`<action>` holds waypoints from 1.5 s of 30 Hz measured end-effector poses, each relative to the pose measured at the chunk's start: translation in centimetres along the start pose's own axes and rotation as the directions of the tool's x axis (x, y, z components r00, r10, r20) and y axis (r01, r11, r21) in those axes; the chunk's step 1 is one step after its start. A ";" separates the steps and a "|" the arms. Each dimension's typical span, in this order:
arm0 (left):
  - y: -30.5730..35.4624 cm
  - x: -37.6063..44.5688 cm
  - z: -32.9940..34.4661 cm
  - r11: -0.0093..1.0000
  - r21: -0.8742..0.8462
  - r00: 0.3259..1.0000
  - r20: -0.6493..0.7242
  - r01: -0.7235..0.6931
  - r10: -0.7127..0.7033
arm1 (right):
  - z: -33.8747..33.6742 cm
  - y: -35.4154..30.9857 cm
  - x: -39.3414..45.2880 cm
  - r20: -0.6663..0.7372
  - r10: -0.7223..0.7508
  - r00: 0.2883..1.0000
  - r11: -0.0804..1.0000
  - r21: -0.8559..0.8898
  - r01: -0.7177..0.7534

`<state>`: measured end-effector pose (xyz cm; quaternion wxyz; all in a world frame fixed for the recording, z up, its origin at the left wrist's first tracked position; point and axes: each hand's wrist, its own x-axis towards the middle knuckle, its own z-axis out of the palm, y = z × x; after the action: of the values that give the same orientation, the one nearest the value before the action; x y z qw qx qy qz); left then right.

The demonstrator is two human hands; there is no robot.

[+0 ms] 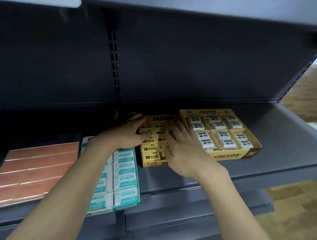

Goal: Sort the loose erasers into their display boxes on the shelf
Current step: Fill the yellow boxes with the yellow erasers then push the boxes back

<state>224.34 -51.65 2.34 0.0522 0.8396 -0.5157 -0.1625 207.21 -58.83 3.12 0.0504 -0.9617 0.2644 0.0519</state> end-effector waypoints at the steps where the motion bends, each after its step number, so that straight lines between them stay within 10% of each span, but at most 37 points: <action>1: 0.0 0.1 -0.1 1.000 0.018 1.000 0.000 -0.008 0.008 | -0.5 0.5 -0.2 -0.024 0.005 1.000 0.997 -0.083 -0.007; 6: 1.1 -0.1 -0.3 0.998 0.062 0.999 -0.005 -0.032 0.032 | -1.5 2.2 -1.0 -0.003 0.034 0.999 0.960 -0.276 -0.034; 28: 3.6 -1.1 1.0 0.995 0.080 0.995 0.087 -0.060 0.053 | -1.2 3.1 0.9 0.069 -0.103 0.992 0.994 -0.013 0.104; 45: 1.2 -1.5 0.3 0.994 0.108 0.993 0.121 -0.020 0.007 | -1.0 3.0 4.1 0.058 -0.046 0.997 0.974 -0.219 0.058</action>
<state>222.54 -50.84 2.67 -0.0240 0.8263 -0.5318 -0.1842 209.21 -63.58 3.39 -0.0482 -0.9662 0.2304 0.1047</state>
